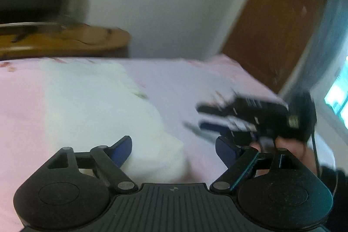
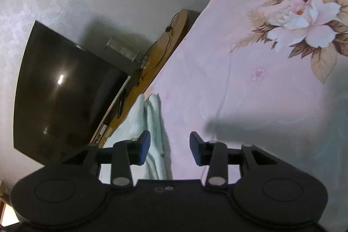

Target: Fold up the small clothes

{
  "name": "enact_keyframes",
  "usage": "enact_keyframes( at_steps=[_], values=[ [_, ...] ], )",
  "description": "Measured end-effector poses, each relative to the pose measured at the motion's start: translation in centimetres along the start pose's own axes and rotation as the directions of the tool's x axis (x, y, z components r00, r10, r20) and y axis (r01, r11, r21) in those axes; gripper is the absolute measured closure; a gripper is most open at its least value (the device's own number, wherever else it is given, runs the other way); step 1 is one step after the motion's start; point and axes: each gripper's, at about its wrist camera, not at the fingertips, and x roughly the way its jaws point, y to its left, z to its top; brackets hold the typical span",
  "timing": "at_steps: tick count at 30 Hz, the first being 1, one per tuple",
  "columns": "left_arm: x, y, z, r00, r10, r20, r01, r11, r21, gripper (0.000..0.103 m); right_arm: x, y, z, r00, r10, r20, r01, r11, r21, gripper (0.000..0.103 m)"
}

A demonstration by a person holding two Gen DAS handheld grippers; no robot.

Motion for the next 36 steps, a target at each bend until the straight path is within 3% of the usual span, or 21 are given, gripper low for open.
enact_keyframes(
  at_steps=[3, 6, 10, 15, 21, 25, 26, 30, 34, 36],
  values=[
    [-1.8, 4.4, 0.4, 0.991, 0.131, 0.011, -0.129, 0.988, -0.089, 0.029, 1.3, 1.4, -0.7, 0.999, 0.026, -0.046, -0.029, 0.998, -0.05, 0.063],
    [-2.8, 8.2, 0.1, 0.986, 0.164, -0.004, -0.162, 0.964, -0.211, 0.029, 2.3, 3.6, -1.6, 0.994, 0.021, -0.111, -0.034, 0.993, -0.116, 0.063],
    [-2.5, 9.5, -1.5, 0.978, 0.209, -0.025, -0.207, 0.938, -0.278, 0.029, 1.6, 5.1, -3.3, 0.988, -0.04, -0.152, 0.01, 0.982, -0.191, 0.066],
    [-1.9, 8.6, -3.7, 0.982, 0.185, -0.036, -0.186, 0.914, -0.361, 0.029, 0.9, 3.7, -4.9, 0.982, -0.005, -0.187, -0.001, 1.0, -0.029, 0.068],
    [-1.2, 7.6, -5.4, 0.985, 0.159, -0.068, -0.172, 0.911, -0.374, 0.029, 3.8, 2.4, -5.4, 0.98, 0.001, -0.201, 0.009, 0.999, 0.049, 0.074],
    [-1.3, 7.9, -5.2, 0.985, 0.163, -0.065, -0.175, 0.909, -0.379, 0.029, 4.2, 2.8, -6.0, 0.981, -0.026, -0.192, 0.029, 1.0, 0.013, 0.096],
    [-1.4, 8.3, -5.2, 0.984, 0.166, -0.062, -0.178, 0.909, -0.377, 0.029, 3.7, 3.2, -6.3, 0.986, -0.028, -0.166, 0.025, 1.0, -0.019, 0.097],
    [-2.1, 9.1, -4.7, 0.983, 0.18, -0.042, -0.182, 0.906, -0.381, 0.029, 1.1, 4.1, -7.3, 0.993, -0.004, -0.12, -0.004, 0.998, -0.067, 0.097],
    [-2.3, 10.2, -3.9, 0.977, 0.212, -0.034, -0.21, 0.904, -0.374, 0.029, 2.5, 3.6, -7.6, 0.988, -0.032, -0.15, 0.016, 0.994, -0.112, 0.095],
    [-2.6, 10.7, -3.3, 0.971, 0.237, -0.016, -0.227, 0.904, -0.363, 0.029, 1.9, 4.3, -6.1, 0.997, -0.032, -0.066, 0.021, 0.988, -0.15, 0.08]
  ],
)
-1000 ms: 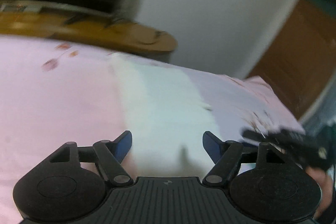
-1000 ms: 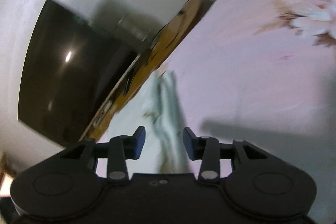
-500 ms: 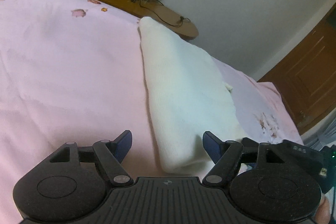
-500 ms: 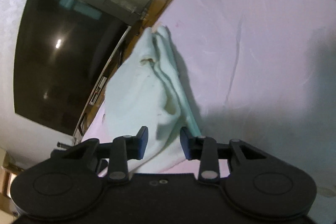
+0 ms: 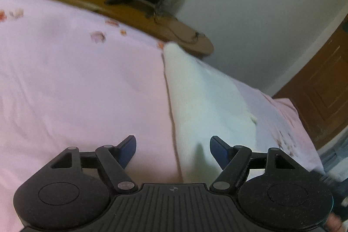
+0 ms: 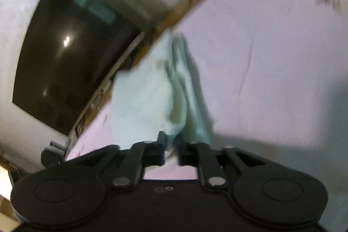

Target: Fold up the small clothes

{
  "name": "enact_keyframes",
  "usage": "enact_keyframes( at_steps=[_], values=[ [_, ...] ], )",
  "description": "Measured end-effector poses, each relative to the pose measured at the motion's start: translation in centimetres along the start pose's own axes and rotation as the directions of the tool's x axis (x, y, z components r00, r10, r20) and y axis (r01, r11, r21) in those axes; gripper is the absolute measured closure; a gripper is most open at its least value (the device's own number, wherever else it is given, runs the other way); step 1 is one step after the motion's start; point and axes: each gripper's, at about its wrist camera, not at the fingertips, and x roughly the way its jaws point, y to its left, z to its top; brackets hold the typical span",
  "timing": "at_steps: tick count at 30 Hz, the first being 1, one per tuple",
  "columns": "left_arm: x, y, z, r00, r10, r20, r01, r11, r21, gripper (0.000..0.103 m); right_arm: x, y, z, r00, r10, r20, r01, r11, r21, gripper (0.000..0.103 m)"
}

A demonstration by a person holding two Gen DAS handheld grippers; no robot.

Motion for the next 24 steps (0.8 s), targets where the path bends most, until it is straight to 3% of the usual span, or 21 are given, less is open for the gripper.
enact_keyframes(
  at_steps=[1, 2, 4, 8, 14, 19, 24],
  values=[
    [-0.1, 0.3, 0.5, 1.0, 0.005, 0.007, -0.005, 1.0, -0.002, 0.029, -0.4, 0.3, 0.9, 0.999, -0.001, 0.047, 0.002, 1.0, -0.031, 0.069],
    [0.2, 0.3, 0.8, 1.0, -0.002, 0.011, 0.002, 1.0, -0.007, 0.029, -0.4, 0.4, 2.2, 0.998, 0.023, 0.065, -0.02, 0.999, -0.046, 0.069],
    [0.8, 0.2, 1.3, 1.0, -0.01, 0.015, 0.01, 1.0, -0.016, 0.029, 1.3, 0.3, 4.8, 0.998, 0.047, 0.034, -0.046, 0.998, -0.03, 0.073],
    [2.3, -0.5, 1.9, 1.0, -0.015, 0.014, 0.015, 1.0, -0.005, 0.029, 5.8, -0.3, 7.9, 0.995, 0.071, -0.071, -0.072, 0.997, -0.017, 0.07],
    [4.6, -0.7, 2.9, 0.999, -0.001, -0.033, 0.001, 1.0, 0.005, 0.029, 8.0, -0.5, 8.4, 0.983, 0.089, -0.157, -0.098, 0.994, -0.048, 0.07],
    [5.7, -1.5, 2.9, 0.998, 0.011, -0.059, -0.008, 0.999, 0.046, 0.029, 7.5, 0.4, 8.6, 0.979, 0.141, -0.147, -0.154, 0.984, -0.084, 0.071],
    [6.6, -1.3, 4.3, 0.999, -0.005, -0.044, 0.005, 1.0, 0.008, 0.029, 9.4, -0.1, 8.6, 0.973, 0.105, -0.206, -0.123, 0.989, -0.076, 0.072]
  ],
)
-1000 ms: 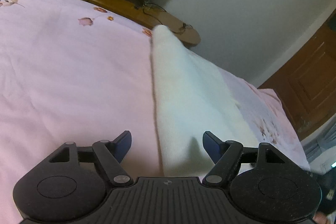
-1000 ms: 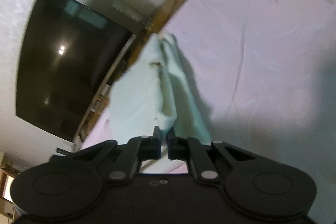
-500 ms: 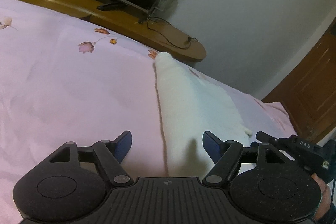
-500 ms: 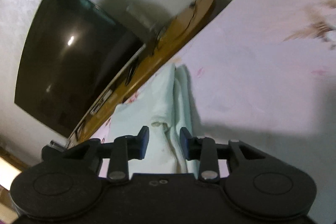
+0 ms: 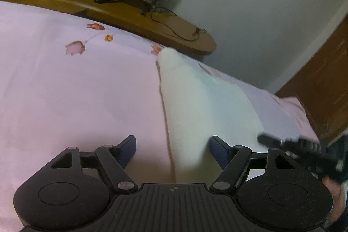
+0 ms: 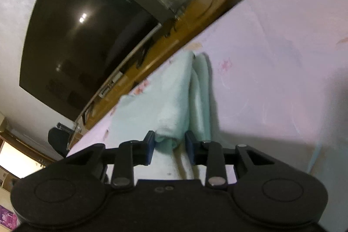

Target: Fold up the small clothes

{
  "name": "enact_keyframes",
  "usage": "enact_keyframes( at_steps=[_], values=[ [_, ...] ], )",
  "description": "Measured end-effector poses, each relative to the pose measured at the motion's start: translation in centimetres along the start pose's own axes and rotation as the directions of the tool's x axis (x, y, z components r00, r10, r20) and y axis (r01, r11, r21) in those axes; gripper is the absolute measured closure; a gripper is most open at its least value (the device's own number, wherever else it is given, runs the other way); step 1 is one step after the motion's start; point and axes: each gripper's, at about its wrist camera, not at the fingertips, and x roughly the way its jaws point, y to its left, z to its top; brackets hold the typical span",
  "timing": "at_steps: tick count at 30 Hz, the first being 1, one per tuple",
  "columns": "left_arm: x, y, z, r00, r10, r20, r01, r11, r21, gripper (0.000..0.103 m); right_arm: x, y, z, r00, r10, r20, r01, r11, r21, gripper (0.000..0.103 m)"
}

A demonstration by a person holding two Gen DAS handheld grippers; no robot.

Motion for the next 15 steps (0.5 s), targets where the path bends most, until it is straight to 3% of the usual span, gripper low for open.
enact_keyframes(
  at_steps=[2, 3, 5, 8, 10, 13, 15],
  values=[
    [1.2, 0.0, 1.0, 1.0, -0.006, -0.031, 0.006, 1.0, -0.008, 0.029, 0.0, 0.5, -0.2, 1.0, -0.021, -0.003, 0.021, 0.999, -0.035, 0.085],
    [1.4, -0.2, 1.4, 0.999, 0.005, -0.032, -0.005, 1.0, -0.002, 0.029, -0.1, 1.2, -0.3, 0.999, -0.051, 0.004, 0.051, 0.996, -0.074, 0.086],
    [1.0, -1.2, 1.8, 1.0, -0.008, -0.003, 0.008, 0.999, 0.041, 0.029, -1.4, 2.8, -0.6, 0.998, -0.036, 0.049, 0.042, 0.991, -0.128, 0.088],
    [2.3, -2.3, 1.6, 0.999, 0.034, -0.041, -0.029, 0.993, 0.114, 0.029, -3.3, 3.6, -1.0, 0.996, 0.0, 0.091, 0.014, 0.988, -0.155, 0.088],
    [3.3, -2.2, 0.9, 0.998, 0.044, -0.051, -0.037, 0.992, 0.118, 0.029, -1.4, 1.8, -1.3, 0.992, -0.125, 0.032, 0.128, 0.983, -0.132, 0.088],
    [2.9, -2.3, 1.1, 0.998, 0.04, -0.054, -0.033, 0.991, 0.131, 0.029, -1.1, -0.2, -1.2, 0.998, -0.064, 0.026, 0.064, 0.997, -0.03, 0.086],
    [2.5, -2.4, 1.8, 0.999, 0.032, -0.031, -0.027, 0.988, 0.151, 0.029, -2.2, 0.4, -1.1, 0.997, -0.048, 0.064, 0.052, 0.997, -0.056, 0.077]
  ],
)
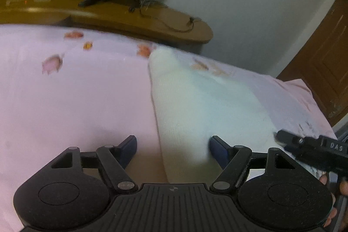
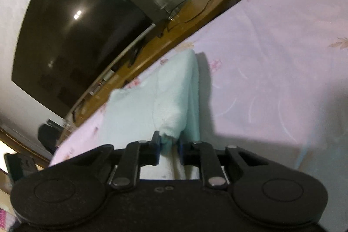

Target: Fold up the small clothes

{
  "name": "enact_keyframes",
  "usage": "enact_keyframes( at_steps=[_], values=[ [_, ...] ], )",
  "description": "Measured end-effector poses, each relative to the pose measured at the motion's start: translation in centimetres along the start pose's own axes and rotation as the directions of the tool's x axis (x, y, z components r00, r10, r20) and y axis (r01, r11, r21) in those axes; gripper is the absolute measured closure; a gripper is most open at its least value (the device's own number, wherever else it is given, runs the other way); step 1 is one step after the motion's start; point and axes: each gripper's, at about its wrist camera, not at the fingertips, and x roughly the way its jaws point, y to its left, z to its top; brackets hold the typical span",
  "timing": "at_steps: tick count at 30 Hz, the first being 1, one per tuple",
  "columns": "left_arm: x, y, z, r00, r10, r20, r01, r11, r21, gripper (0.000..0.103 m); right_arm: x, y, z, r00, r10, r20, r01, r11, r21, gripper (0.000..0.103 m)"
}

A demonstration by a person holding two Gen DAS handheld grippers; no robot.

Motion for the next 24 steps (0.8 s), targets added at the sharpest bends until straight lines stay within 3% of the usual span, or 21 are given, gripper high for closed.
enact_keyframes(
  at_steps=[2, 5, 10, 12, 15, 17, 20, 22, 24],
  values=[
    [0.1, 0.2, 0.6, 1.0, -0.001, 0.019, 0.001, 1.0, 0.015, 0.029, -0.6, 0.0, 0.6, 0.998, -0.007, 0.058, 0.008, 1.0, -0.028, 0.068],
    [1.0, 1.0, 1.5, 0.999, -0.011, 0.043, 0.012, 1.0, -0.014, 0.029, 0.7, -1.7, 2.6, 0.997, 0.007, 0.075, -0.01, 0.999, 0.046, 0.07],
    [3.3, 1.7, 2.3, 0.999, -0.032, 0.026, 0.034, 0.997, -0.064, 0.029, 4.8, -1.8, 4.3, 0.997, -0.039, 0.059, 0.04, 0.999, -0.004, 0.071],
    [3.5, 1.3, 2.4, 0.999, -0.036, 0.026, 0.037, 0.997, -0.065, 0.029, 5.7, -1.5, 4.4, 0.999, -0.033, 0.041, 0.035, 0.998, -0.051, 0.091],
    [4.2, 0.2, 1.8, 1.0, 0.004, 0.014, -0.003, 1.0, -0.014, 0.029, 4.6, 0.6, 3.7, 0.988, -0.06, 0.139, 0.09, 0.97, -0.226, 0.095],
    [4.2, -0.6, 1.8, 1.0, 0.025, 0.012, -0.025, 0.999, 0.023, 0.029, 6.2, 0.1, 3.2, 0.975, -0.196, 0.102, 0.217, 0.939, -0.268, 0.095],
    [2.6, -0.3, 1.7, 1.0, -0.012, 0.008, 0.012, 1.0, 0.004, 0.029, 5.1, 0.2, 3.6, 0.976, -0.203, 0.084, 0.216, 0.952, -0.214, 0.086],
    [0.4, -0.1, 0.5, 1.0, -0.013, 0.02, 0.012, 1.0, 0.022, 0.029, 2.5, 1.2, 3.4, 0.976, -0.174, 0.132, 0.198, 0.959, -0.202, 0.077],
    [-1.5, 0.0, -1.2, 0.999, -0.027, 0.017, 0.027, 0.999, 0.032, 0.029, -0.9, 1.8, 2.0, 0.987, -0.103, 0.122, 0.126, 0.971, -0.205, 0.082]
  ],
)
